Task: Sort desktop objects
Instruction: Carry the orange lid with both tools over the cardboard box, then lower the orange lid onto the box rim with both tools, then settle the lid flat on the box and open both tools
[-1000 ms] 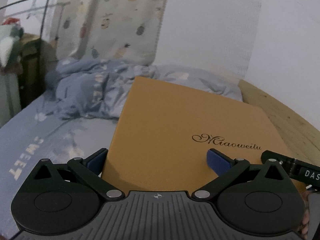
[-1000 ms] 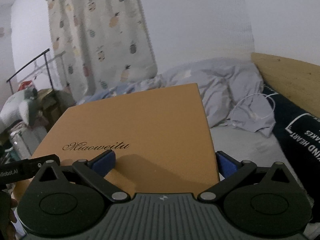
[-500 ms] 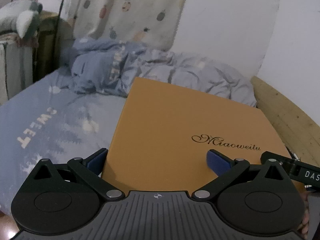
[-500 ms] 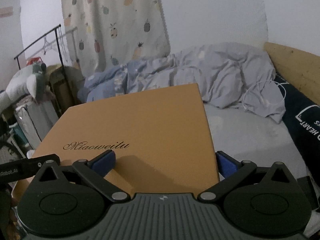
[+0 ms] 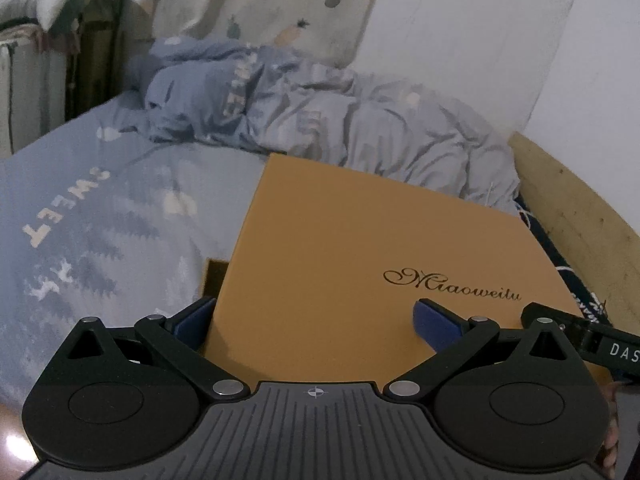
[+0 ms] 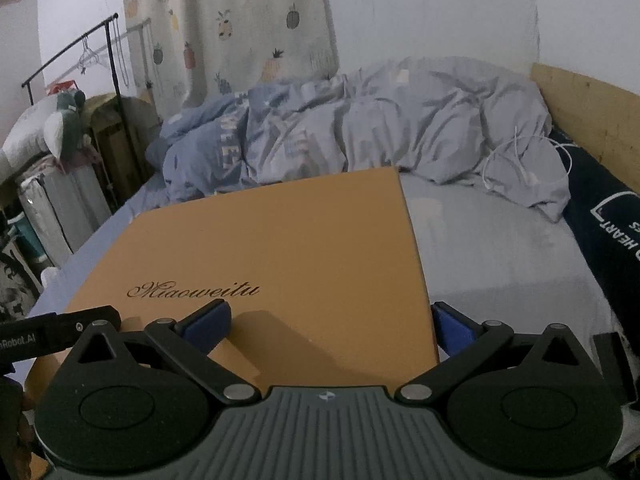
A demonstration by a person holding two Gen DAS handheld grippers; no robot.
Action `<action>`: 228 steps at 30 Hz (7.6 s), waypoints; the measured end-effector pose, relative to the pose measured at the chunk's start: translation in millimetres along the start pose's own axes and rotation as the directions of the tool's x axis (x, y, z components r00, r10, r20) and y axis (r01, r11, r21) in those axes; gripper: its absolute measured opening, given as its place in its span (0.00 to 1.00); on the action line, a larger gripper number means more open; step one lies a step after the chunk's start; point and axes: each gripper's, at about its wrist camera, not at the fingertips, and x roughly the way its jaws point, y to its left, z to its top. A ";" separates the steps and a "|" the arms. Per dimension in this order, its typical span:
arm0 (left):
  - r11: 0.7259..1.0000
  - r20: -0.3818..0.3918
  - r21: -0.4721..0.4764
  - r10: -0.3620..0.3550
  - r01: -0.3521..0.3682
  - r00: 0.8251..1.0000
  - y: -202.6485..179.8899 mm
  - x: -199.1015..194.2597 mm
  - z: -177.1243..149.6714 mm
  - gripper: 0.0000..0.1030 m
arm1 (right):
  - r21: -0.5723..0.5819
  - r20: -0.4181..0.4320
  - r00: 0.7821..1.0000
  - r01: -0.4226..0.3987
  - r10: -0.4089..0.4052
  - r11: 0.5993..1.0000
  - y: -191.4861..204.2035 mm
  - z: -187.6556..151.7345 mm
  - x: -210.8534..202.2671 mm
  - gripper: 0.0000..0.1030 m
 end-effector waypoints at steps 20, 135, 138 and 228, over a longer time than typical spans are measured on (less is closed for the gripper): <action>0.997 -0.076 -0.019 0.068 -0.069 0.995 29.4 51.4 -54.9 1.00 | -0.011 -0.117 0.992 -0.042 0.040 0.999 -1.1 -46.5 52.6 1.00; 0.981 -0.156 -0.182 -0.090 0.061 0.984 87.2 94.5 -68.2 1.00 | 0.223 -0.245 0.846 -0.426 0.473 0.877 -83.3 -68.1 107.4 1.00; 0.980 -0.164 -0.193 -0.089 0.056 0.983 87.0 95.7 -66.4 1.00 | 0.260 -0.236 0.837 -0.436 0.494 0.862 -89.5 -68.3 112.2 1.00; 0.999 -0.225 -0.046 -0.010 -0.001 0.974 85.0 87.7 -55.2 1.00 | -0.004 -0.340 0.887 -0.332 0.311 0.943 -42.9 -64.6 109.8 1.00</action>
